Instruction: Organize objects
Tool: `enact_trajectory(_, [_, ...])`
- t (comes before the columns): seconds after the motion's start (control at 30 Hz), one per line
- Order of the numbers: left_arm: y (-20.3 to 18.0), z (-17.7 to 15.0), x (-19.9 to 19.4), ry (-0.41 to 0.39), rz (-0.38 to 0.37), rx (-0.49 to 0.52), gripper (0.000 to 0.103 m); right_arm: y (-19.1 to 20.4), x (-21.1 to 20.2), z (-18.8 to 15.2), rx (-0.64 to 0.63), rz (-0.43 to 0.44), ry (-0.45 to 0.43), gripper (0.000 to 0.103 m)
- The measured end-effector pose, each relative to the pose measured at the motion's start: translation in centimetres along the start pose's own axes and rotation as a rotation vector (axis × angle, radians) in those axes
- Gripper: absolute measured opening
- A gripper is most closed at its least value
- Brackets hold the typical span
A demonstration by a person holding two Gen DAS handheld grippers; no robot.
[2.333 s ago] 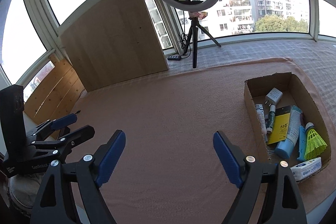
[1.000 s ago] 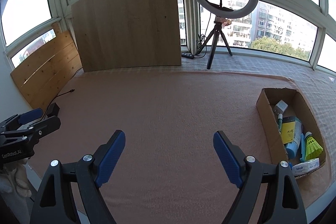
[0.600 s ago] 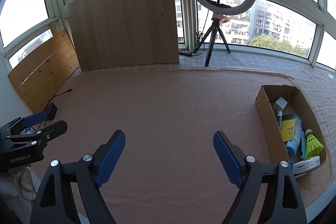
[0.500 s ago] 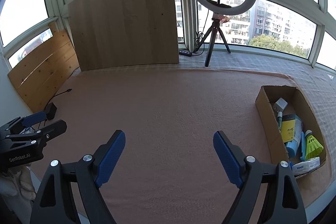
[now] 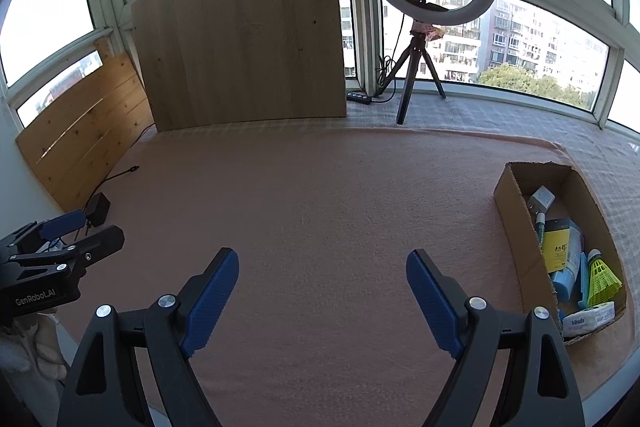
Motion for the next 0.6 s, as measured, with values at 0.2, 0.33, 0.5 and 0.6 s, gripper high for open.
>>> enact_trajectory(0.2, [-0.05, -0.05, 0.08, 0.006, 0.003, 0.004, 0.093, -0.05, 0.02, -0.08, 0.002, 0.000, 0.002, 0.083])
enact_trajectory(0.33, [-0.20, -0.09, 0.23, 0.013, 0.000, 0.009, 0.093, -0.22, 0.08, -0.17, 0.005, -0.003, 0.005, 0.083])
enact_trajectory(0.5, [-0.23, 0.01, 0.27, 0.014, -0.001, 0.006, 0.093, -0.51, 0.16, -0.14, 0.006, -0.006, 0.006, 0.083])
enact_trajectory(0.6, [-0.23, 0.10, 0.36, 0.017, 0.001, 0.008, 0.093, -0.57, 0.11, -0.10, 0.004, -0.010, 0.004, 0.083])
Point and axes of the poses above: each gripper's, at about its wrist camera, not at the fingertips, and x roughly the way its jaws point, y to its left, z to its top, the point moved 5 cm from there along x, roughly the way its jaws point, and after that the axes turned 4 degrees about x, right-handed, at the moved point
